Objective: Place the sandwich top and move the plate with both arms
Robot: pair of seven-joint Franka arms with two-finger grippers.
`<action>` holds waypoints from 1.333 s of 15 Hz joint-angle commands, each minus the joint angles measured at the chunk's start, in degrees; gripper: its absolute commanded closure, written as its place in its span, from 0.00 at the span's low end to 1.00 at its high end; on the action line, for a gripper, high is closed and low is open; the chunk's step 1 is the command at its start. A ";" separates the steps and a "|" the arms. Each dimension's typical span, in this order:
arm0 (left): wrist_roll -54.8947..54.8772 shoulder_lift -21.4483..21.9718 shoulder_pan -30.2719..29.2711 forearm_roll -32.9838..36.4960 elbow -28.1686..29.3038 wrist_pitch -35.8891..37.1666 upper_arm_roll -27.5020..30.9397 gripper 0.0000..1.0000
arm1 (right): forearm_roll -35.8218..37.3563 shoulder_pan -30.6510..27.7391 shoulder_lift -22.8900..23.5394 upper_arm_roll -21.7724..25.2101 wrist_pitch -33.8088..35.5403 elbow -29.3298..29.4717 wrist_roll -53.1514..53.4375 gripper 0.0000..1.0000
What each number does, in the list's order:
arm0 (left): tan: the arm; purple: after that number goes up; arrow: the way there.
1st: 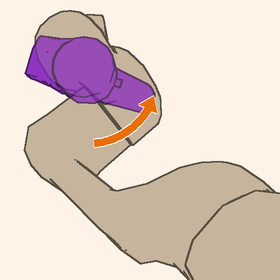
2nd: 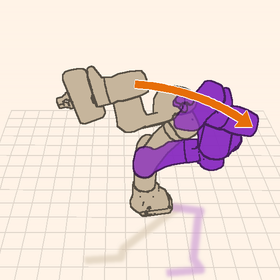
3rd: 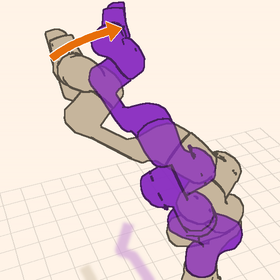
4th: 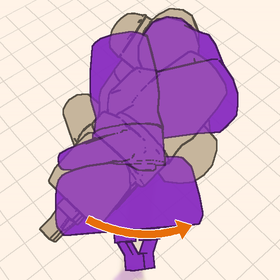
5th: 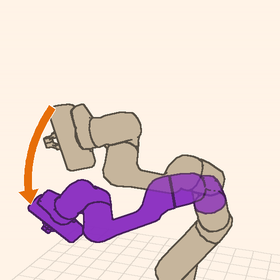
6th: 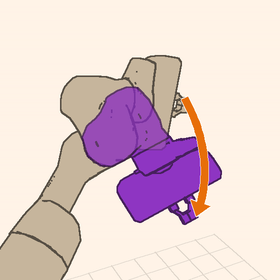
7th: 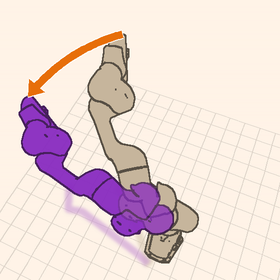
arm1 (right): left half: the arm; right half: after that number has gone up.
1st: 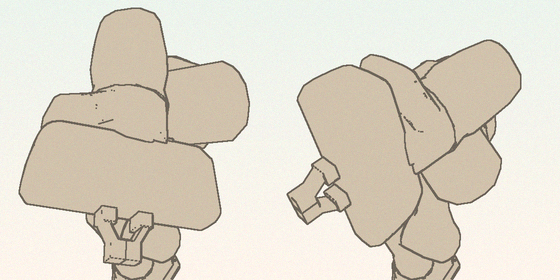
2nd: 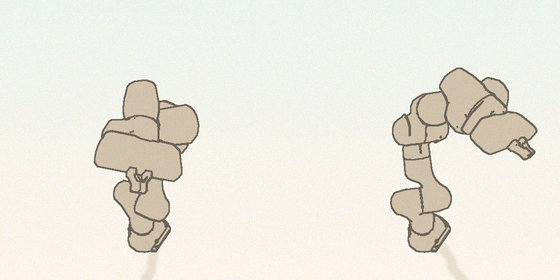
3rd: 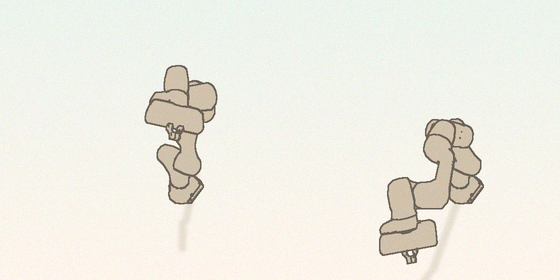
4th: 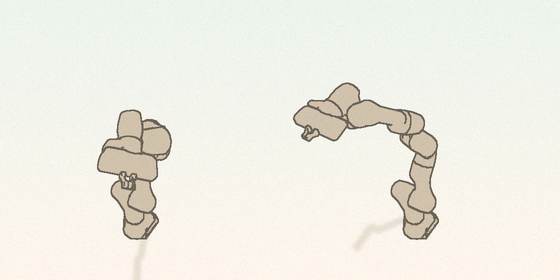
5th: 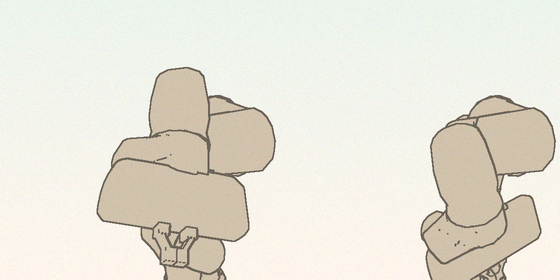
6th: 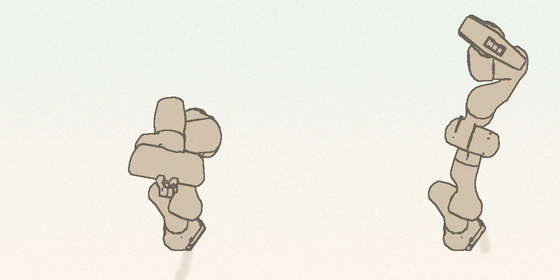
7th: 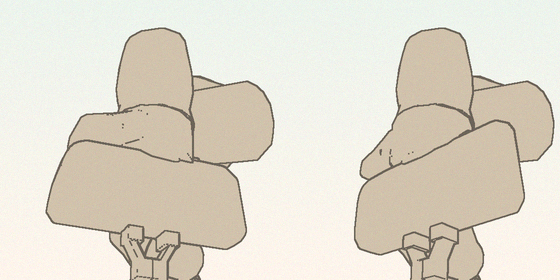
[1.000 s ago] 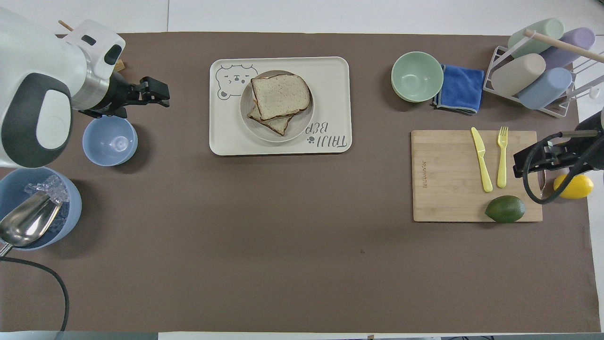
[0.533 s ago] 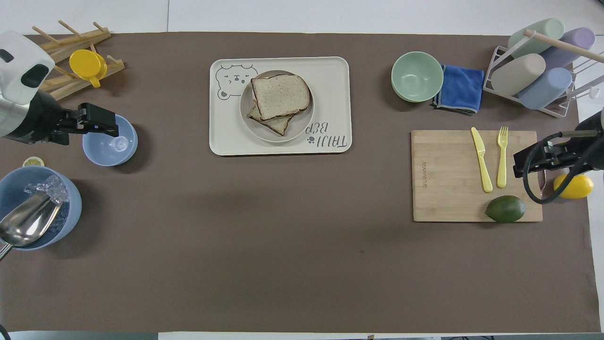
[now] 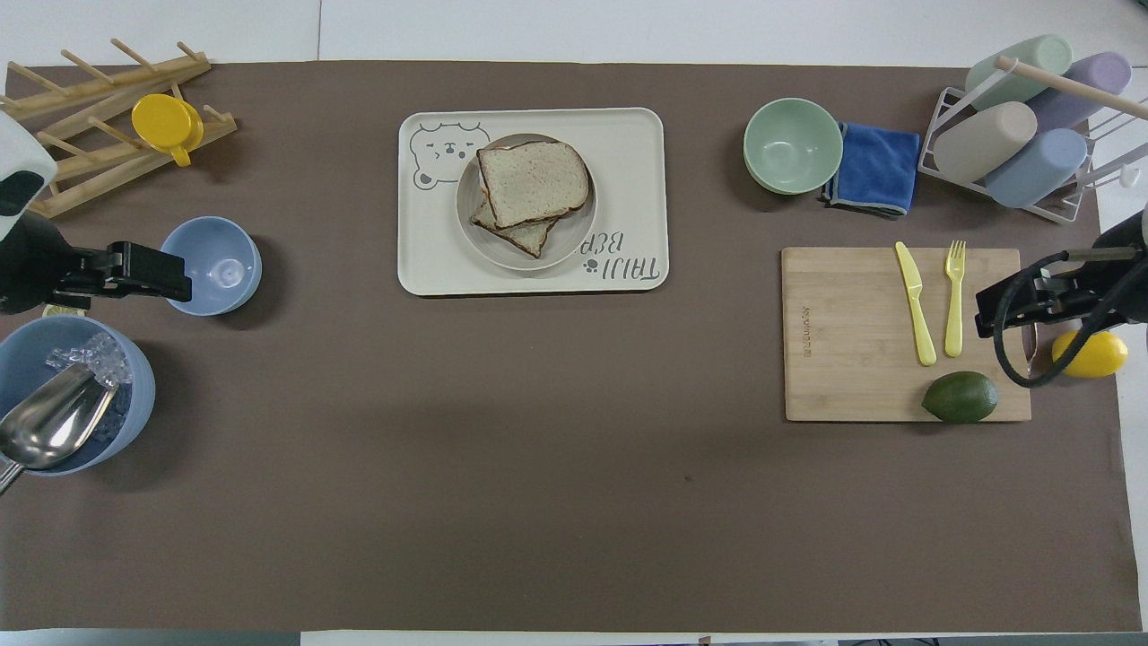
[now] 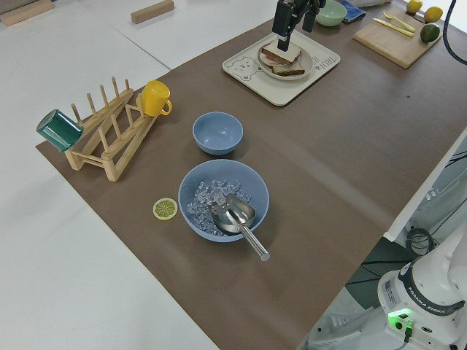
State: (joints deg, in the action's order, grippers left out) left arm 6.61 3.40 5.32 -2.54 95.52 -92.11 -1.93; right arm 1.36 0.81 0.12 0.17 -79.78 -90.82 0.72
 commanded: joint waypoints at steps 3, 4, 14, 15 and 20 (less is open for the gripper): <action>-0.46 -0.67 -0.31 1.04 0.98 -1.14 -0.01 0.00 | -1.01 -0.99 -0.83 -0.43 -0.46 -0.76 -0.81 0.00; -0.46 -0.85 -0.22 1.04 0.46 -0.18 -0.01 0.00 | -1.01 -0.99 -0.83 -0.43 -0.38 -0.85 -0.81 0.00; -0.46 -2.08 0.31 3.16 -3.77 3.97 -0.71 0.00 | -1.01 -0.99 -0.83 -0.43 -0.46 -0.85 -0.81 0.00; -0.46 -1.65 0.13 2.54 -2.64 3.00 -0.71 0.00 | -1.01 -0.99 -0.83 -0.43 -0.46 -0.85 -0.81 0.00; -0.46 -0.68 0.05 2.19 -0.87 2.11 -0.71 0.00 | -1.01 -0.99 -0.83 -0.43 -0.46 -0.76 -0.81 0.00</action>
State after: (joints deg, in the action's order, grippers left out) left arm 6.53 1.27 5.56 0.36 92.81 -88.47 -2.66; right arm 1.36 0.81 0.12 0.17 -79.78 -90.82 0.72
